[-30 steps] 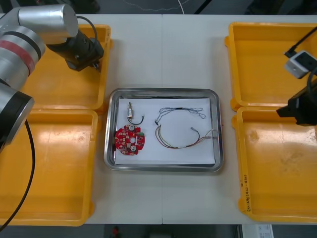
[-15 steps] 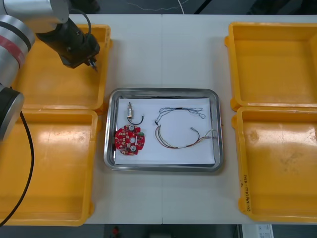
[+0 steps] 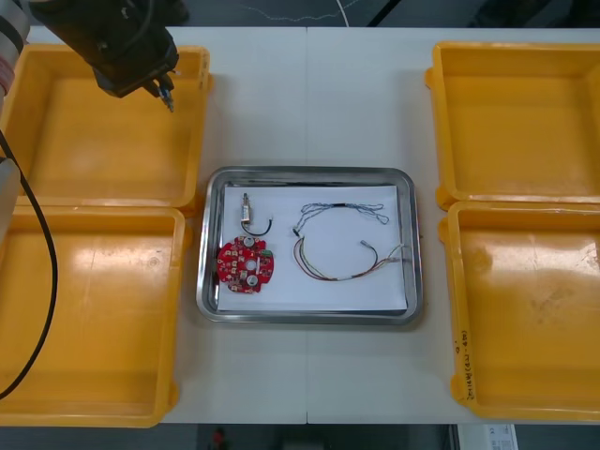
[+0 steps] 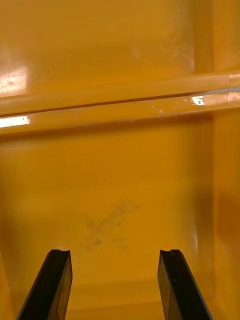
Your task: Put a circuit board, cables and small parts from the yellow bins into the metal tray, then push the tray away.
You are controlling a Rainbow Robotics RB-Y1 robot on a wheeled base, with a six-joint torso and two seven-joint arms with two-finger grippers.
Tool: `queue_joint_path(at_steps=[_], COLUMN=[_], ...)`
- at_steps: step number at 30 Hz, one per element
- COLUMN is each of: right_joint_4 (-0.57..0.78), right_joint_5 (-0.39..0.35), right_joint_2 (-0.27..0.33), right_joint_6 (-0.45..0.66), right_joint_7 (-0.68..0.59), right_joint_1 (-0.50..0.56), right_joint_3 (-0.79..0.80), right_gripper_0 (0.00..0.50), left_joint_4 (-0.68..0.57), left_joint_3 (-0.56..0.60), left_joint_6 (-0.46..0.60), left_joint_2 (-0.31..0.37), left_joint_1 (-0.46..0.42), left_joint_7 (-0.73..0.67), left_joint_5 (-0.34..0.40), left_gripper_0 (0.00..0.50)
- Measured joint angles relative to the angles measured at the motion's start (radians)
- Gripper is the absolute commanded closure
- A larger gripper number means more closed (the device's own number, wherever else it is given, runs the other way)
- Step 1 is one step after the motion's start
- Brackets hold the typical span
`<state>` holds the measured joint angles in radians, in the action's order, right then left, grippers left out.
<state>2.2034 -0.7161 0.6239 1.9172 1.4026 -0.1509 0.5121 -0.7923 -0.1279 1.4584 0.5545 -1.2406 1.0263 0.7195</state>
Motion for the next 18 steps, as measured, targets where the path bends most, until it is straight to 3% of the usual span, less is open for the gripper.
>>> queue_joint_path(at_steps=[6, 18], right_joint_4=[0.021, 0.021], right_joint_5=[0.055, 0.055], right_joint_2=[-0.01, -0.02], right_joint_6=[0.0, 0.0], right_joint_7=[0.0, 0.048], right_joint_1=[0.0, 0.001], right_joint_3=[-0.051, -0.118], right_gripper_0=[0.0, 0.0], left_joint_4=[-0.137, -0.383], left_joint_3=[0.01, 0.009], left_joint_6=[0.144, 0.409], left_joint_2=[0.001, -0.012], left_joint_1=[0.0, 0.001], left_joint_7=[0.0, 0.0], left_joint_5=[-0.014, -0.013], left_gripper_0=[0.5, 0.5])
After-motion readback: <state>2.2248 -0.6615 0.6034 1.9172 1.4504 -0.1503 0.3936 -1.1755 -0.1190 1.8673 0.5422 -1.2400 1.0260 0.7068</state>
